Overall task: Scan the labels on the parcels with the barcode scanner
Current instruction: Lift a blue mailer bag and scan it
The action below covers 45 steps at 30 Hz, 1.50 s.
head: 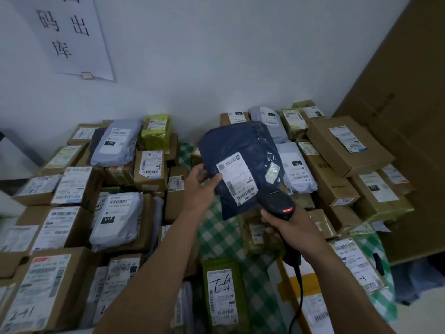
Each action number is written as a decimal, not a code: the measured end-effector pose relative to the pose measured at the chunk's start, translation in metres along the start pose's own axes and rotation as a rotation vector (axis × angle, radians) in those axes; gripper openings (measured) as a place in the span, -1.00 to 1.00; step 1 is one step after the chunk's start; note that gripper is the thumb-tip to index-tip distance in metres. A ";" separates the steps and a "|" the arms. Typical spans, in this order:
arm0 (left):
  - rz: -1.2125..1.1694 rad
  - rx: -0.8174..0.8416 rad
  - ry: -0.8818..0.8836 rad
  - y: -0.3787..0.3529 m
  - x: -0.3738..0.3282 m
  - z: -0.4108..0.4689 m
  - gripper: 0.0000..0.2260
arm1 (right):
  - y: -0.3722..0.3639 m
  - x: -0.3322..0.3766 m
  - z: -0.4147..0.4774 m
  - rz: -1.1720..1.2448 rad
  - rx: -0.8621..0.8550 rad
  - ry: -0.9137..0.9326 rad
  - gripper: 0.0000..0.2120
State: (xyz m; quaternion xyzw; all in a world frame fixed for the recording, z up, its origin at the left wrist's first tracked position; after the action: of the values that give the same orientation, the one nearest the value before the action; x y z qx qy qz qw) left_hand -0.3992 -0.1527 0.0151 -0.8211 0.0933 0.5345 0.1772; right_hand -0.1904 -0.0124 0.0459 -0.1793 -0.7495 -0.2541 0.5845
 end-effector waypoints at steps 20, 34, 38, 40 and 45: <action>0.157 -0.240 -0.375 0.070 -0.073 -0.002 -0.50 | -0.075 0.039 0.020 -0.201 0.289 0.139 -0.69; 0.162 -0.284 -0.341 0.074 -0.072 0.001 -0.51 | -0.076 0.044 0.023 -0.241 0.316 0.127 -0.71; 0.139 -0.306 -0.357 0.086 -0.073 0.002 -0.53 | -0.083 0.047 0.027 -0.225 0.342 0.134 -0.71; 0.107 -0.354 -0.366 0.101 -0.079 0.000 -0.52 | -0.091 0.055 0.034 -0.221 0.345 0.162 -0.73; -0.079 -0.538 -0.373 0.163 -0.091 -0.017 -0.41 | -0.130 0.080 0.053 -0.235 0.385 0.233 -0.78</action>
State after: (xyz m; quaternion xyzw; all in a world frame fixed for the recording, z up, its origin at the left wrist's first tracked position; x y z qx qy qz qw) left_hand -0.4779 -0.3125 0.0735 -0.7293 -0.1171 0.6740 -0.0113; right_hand -0.3261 -0.0884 0.0910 0.0544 -0.7273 -0.1917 0.6567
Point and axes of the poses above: each hand's wrist, its own z-axis towards the middle knuckle, its own y-axis out of the back of the hand, x = y × z, the point moved 5 cm from there along z, towards the middle knuckle, and after that the axes turned 9 degrees about y, right-handed, at the moved point
